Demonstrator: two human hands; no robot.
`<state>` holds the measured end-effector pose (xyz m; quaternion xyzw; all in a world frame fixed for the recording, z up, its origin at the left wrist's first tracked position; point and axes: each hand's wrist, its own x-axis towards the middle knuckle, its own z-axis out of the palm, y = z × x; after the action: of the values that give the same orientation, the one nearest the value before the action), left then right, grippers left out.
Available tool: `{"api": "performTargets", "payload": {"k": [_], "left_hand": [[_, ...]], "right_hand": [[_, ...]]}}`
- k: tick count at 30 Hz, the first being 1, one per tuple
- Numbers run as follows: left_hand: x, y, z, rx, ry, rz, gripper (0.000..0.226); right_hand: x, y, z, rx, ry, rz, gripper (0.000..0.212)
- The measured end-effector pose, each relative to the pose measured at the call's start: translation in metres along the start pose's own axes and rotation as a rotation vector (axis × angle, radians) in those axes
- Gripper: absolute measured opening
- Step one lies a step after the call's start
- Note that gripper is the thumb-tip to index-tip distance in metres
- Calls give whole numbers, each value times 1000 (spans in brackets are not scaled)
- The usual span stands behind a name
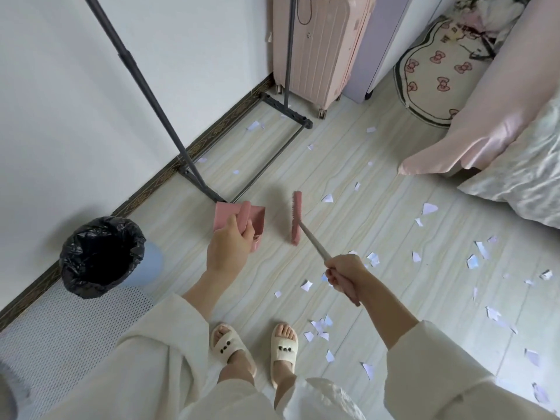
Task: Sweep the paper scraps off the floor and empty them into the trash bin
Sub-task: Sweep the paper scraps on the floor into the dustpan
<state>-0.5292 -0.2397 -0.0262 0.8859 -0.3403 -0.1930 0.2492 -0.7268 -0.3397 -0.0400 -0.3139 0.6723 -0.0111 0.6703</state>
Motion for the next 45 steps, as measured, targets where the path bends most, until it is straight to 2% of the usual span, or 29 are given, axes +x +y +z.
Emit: {"api": "performTargets", "payload": {"k": [6,15,22,28,36,41,45], "left_hand": [[22,2,-13,12,16,-6,30],[116,-18,-62,-44,0,-128,32],[188,-64,-85,-7,-54,-215,33],[230,-89,-100,-30,21,-258,23],[257,-93,-98,101,58,-288,21],[266,-93,-91,133,68,-322,25],[265,-92,-86,149,87,-329,22]], "right_hand": [[7,-31,17,-63,-30,-78,27],[40,-139,92,-17,-142,-138,18],[79,-206,184,244,-437,26,22],[114,-232,248,437,-604,178,25],[169,-255,312,413,-608,252,18],[182,-275,314,239,-544,234,23],[166,-296,304,177,-487,205,18]]}}
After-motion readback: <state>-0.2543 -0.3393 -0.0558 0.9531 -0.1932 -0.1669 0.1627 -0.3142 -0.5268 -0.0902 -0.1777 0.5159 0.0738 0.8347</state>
